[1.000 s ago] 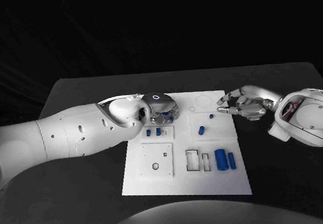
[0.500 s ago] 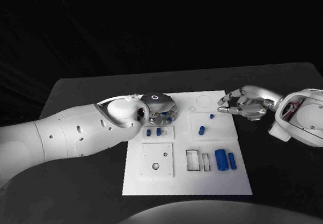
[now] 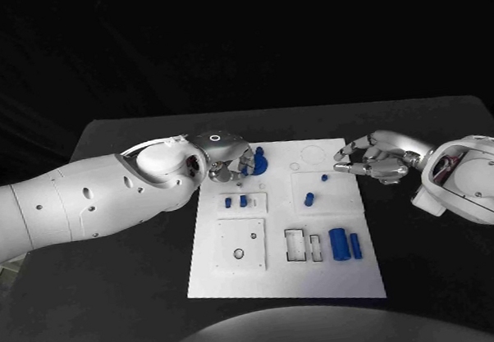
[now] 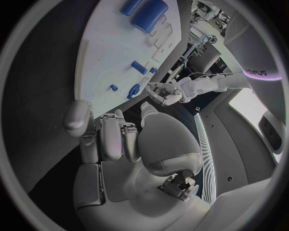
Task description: Assemble the parts on the task board
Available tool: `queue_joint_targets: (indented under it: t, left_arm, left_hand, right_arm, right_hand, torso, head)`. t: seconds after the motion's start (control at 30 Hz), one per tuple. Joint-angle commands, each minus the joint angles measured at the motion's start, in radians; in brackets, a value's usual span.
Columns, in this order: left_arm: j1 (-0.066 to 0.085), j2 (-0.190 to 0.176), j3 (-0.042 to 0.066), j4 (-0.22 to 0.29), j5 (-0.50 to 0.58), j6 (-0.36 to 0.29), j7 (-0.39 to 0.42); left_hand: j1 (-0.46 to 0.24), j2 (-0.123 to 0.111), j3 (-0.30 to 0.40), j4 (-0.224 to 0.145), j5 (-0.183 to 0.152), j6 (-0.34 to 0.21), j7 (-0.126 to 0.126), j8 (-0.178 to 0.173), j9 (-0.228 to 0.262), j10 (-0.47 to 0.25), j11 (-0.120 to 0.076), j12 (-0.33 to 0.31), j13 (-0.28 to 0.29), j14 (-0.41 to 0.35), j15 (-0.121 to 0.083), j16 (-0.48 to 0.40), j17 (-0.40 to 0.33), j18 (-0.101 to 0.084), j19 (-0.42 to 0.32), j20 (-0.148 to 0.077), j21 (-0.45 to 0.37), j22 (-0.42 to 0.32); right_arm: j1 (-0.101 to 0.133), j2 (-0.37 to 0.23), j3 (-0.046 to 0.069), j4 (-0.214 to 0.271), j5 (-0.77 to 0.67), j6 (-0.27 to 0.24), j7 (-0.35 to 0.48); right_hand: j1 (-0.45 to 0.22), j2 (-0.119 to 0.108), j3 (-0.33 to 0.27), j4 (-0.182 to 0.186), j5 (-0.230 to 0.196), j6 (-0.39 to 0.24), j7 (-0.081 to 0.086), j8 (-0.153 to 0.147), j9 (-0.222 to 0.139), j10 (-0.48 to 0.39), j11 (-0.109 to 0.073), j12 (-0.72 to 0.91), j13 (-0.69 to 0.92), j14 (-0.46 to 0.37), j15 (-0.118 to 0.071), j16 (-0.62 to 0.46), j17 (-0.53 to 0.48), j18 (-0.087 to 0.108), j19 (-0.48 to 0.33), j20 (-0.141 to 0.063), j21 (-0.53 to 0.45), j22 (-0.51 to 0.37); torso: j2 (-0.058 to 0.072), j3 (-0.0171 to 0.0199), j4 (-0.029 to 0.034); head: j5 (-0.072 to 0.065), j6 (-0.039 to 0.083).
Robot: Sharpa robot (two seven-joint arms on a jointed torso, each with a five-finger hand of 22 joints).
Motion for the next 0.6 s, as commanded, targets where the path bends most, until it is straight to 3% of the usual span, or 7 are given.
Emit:
queue_joint_targets:
  t: [0.03,0.27,0.6]
  left_arm:
    - [0.003,-0.007,-0.005,0.011,0.041,0.013,0.0]
    - [0.003,-0.015,-0.013,0.015,0.055,0.052,-0.008]
    - [-0.006,-0.017,-0.015,0.011,0.059,0.079,-0.045]
  left_hand:
    - [0.0,-0.012,0.006,0.0,-0.006,-0.001,0.006,-0.005,0.0,0.005,0.003,-0.004,-0.001,-0.009,-0.001,-0.004,-0.003,-0.006,-0.003,-0.001,-0.006,0.208]
    - [-0.014,-0.019,0.011,0.006,-0.035,0.001,0.007,-0.013,-0.005,0.01,0.007,-0.018,-0.015,-0.023,0.004,-0.011,-0.02,-0.001,-0.017,0.002,-0.024,0.202]
    - [-0.023,-0.024,0.011,0.01,-0.04,-0.002,0.007,-0.018,-0.009,0.01,0.008,-0.026,-0.021,-0.029,0.006,-0.015,-0.029,0.0,-0.021,0.003,-0.029,0.2]
  right_arm:
    - [-0.001,0.003,0.0,-0.001,0.0,0.015,0.0]
    - [-0.002,0.002,0.0,-0.001,0.001,0.018,-0.003]
    - [-0.006,-0.002,0.0,0.001,0.001,0.02,-0.004]
  right_hand:
    - [0.012,0.0,0.003,0.0,0.006,0.006,0.0,0.006,-0.001,0.074,0.007,-0.006,0.242,0.002,0.008,-0.006,0.073,0.016,-0.009,0.0,-0.003,0.043]
    - [0.012,0.001,0.003,0.0,0.007,0.007,0.0,0.006,-0.001,0.068,0.007,-0.009,0.238,-0.001,0.009,-0.013,0.068,0.018,-0.012,0.0,-0.012,0.04]
    - [0.015,0.001,0.002,0.001,0.007,0.007,0.001,0.006,-0.002,0.061,0.008,-0.014,0.234,-0.006,0.01,-0.024,0.061,0.02,-0.017,0.001,-0.025,0.036]
  torso:
    - [0.001,-0.0011,-0.001]
    - [0.001,-0.0013,-0.0011]
    - [0.002,-0.0014,-0.0012]
  head:
    - [0.0,0.0]
    - [0.0,0.0]
    - [-0.002,0.0]
